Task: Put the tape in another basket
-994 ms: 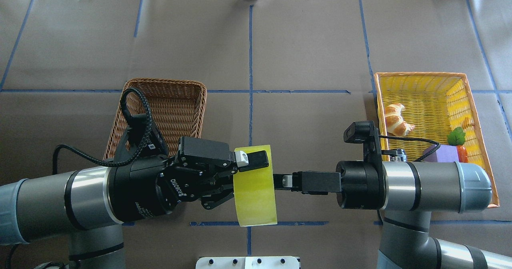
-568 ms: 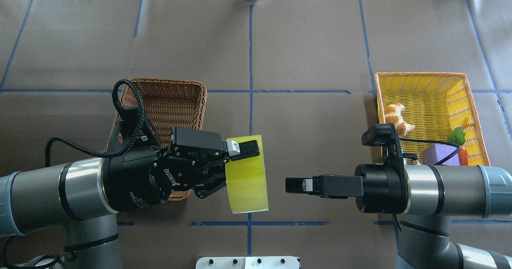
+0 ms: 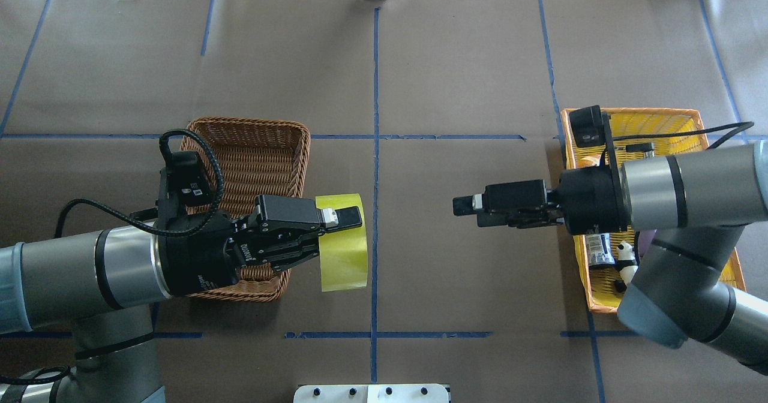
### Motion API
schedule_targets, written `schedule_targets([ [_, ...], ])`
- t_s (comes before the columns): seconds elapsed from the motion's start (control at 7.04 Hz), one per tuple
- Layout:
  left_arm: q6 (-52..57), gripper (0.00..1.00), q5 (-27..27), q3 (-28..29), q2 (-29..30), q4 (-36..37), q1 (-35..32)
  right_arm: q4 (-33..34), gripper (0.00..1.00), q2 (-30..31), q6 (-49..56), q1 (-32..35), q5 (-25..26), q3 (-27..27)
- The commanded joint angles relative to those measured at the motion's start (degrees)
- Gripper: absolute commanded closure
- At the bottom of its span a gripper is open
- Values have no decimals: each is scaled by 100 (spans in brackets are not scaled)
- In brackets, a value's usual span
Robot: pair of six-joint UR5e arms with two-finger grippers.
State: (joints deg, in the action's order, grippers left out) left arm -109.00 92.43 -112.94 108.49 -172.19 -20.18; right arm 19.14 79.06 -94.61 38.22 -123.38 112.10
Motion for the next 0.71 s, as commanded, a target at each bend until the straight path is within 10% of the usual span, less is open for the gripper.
schedule_targets([
  [0.0,571,99,956,-105,-65,1278,-536,1578,0,-75,570,756,-607,5],
  [0.57,2061,100,2200,-123,-48,3649,-1524,4583,0,-48,3154,1152,-713,49],
])
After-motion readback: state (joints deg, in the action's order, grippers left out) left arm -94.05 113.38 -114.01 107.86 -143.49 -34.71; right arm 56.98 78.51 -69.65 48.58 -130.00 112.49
